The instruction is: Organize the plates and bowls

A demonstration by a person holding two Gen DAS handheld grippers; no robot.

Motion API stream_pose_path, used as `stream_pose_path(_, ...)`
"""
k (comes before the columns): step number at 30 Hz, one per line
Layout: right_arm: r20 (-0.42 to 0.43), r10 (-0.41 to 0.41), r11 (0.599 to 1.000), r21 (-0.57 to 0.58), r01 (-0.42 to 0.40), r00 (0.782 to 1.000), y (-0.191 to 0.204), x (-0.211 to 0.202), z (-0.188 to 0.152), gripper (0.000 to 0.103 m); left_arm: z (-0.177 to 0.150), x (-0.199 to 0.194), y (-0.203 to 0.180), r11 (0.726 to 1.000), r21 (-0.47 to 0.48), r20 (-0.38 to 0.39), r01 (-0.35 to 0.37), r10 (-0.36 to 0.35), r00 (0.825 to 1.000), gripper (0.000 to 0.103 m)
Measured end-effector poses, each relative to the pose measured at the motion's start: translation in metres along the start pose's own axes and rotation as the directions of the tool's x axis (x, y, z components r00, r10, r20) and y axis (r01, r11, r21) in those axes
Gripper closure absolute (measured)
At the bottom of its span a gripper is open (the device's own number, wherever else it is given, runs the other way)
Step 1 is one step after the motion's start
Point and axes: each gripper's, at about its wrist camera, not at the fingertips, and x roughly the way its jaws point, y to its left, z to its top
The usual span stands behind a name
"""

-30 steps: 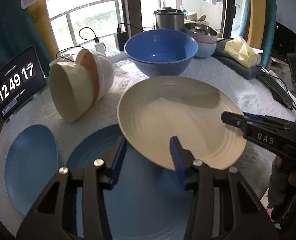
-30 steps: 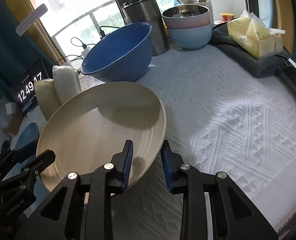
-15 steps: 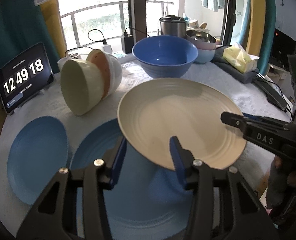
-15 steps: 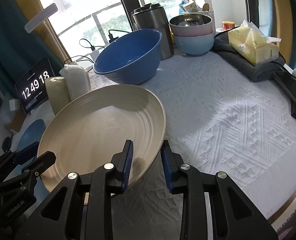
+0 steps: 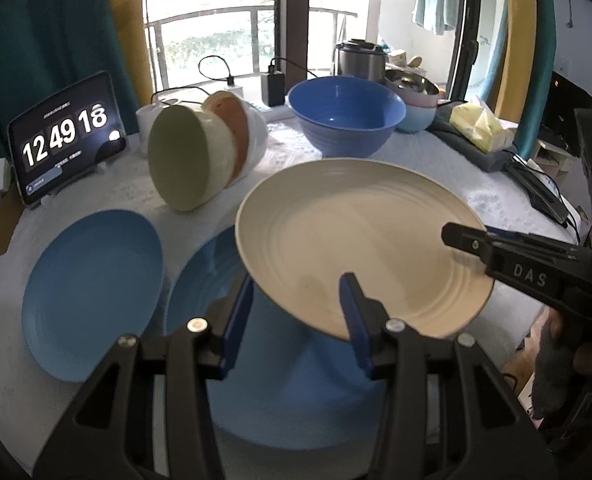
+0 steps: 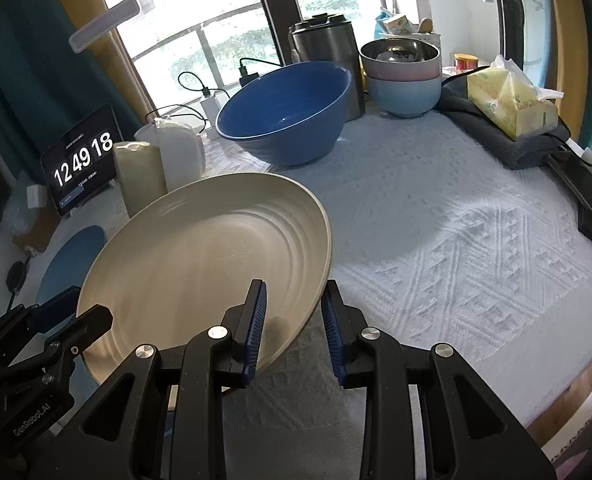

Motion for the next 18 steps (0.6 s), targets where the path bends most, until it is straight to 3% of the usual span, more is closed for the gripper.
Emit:
stream_pose_path(10,0.0,0.037,0.998,-0.056,-0.037,0.999,0.032,-0.001,-0.01,0.072,-0.01,-0.017,0.006,1.0,0.021,0.042,0.016,-0.017,0.999,0.057)
stream_pose_path(18,-0.013,0.027,0.996,-0.087,-0.028,1.0,0.049,0.001,-0.014,0.073,-0.018,-0.017,0.025,1.0,-0.028,0.034,0.003,-0.002,0.999,0.057)
